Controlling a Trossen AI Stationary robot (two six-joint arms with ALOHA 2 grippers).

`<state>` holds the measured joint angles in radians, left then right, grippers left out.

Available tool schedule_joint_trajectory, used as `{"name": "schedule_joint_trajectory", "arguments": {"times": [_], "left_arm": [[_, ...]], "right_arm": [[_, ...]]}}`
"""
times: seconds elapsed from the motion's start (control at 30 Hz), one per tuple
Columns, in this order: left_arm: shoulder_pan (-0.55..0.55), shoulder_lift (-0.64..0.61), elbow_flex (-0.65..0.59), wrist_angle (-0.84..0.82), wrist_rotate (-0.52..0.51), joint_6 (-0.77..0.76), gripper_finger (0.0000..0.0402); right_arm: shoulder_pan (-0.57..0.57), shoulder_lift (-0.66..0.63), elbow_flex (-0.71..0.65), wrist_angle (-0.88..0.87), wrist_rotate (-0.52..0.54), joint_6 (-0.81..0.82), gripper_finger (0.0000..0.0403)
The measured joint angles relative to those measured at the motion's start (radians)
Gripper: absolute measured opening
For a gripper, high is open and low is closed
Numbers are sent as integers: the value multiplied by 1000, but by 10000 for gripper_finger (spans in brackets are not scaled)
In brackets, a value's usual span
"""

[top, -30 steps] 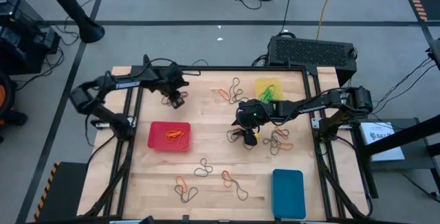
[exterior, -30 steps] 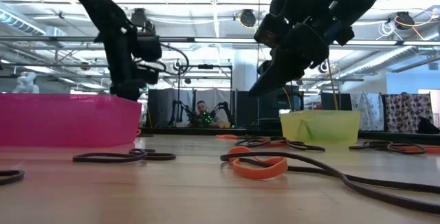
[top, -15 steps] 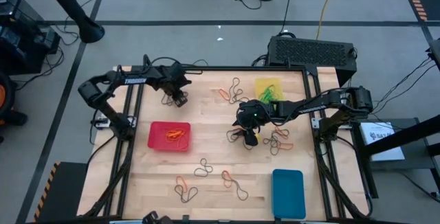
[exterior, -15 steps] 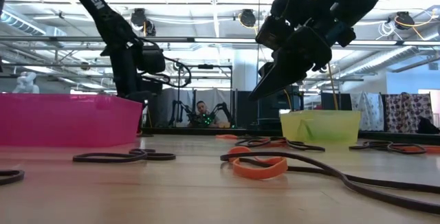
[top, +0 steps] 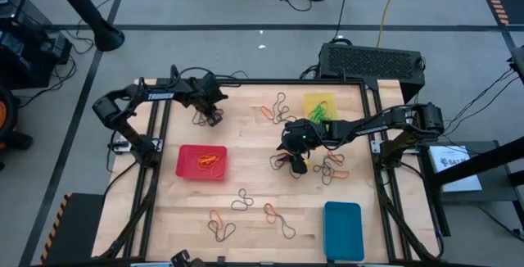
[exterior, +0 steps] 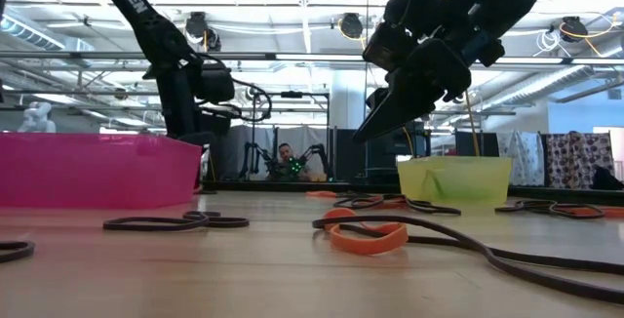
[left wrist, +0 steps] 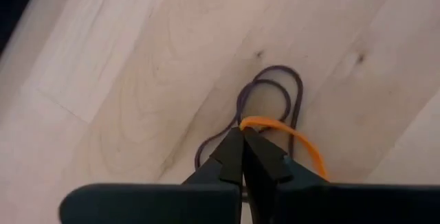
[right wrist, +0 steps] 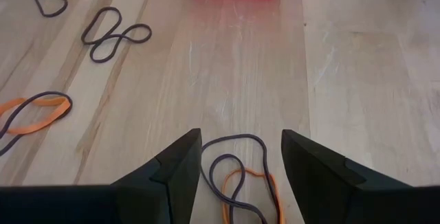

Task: Sort rubber bands into baskets
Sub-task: Put the orange rubber band into the pink bin

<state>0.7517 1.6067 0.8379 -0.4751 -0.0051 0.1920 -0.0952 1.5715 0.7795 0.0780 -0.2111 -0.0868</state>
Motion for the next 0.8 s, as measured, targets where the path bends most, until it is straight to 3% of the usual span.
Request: {"name": "schedule_joint_trajectory", "arguments": {"times": [0.27, 0.43, 0.6, 0.8], "left_arm": [[-56, -135, 37, -16, 4, 5, 3], [-117, -287, 51, -34, 200, -10, 2], [-230, -424, 51, -110, 436, -159, 2], [-461, -505, 40, -237, 416, -335, 1]], "right_arm": [[0, 0, 0, -3, 0, 5, 194], [0, 0, 0, -14, 0, 19, 194], [0, 0, 0, -32, 0, 37, 194], [1, 0, 0, -40, 0, 75, 194]]}}
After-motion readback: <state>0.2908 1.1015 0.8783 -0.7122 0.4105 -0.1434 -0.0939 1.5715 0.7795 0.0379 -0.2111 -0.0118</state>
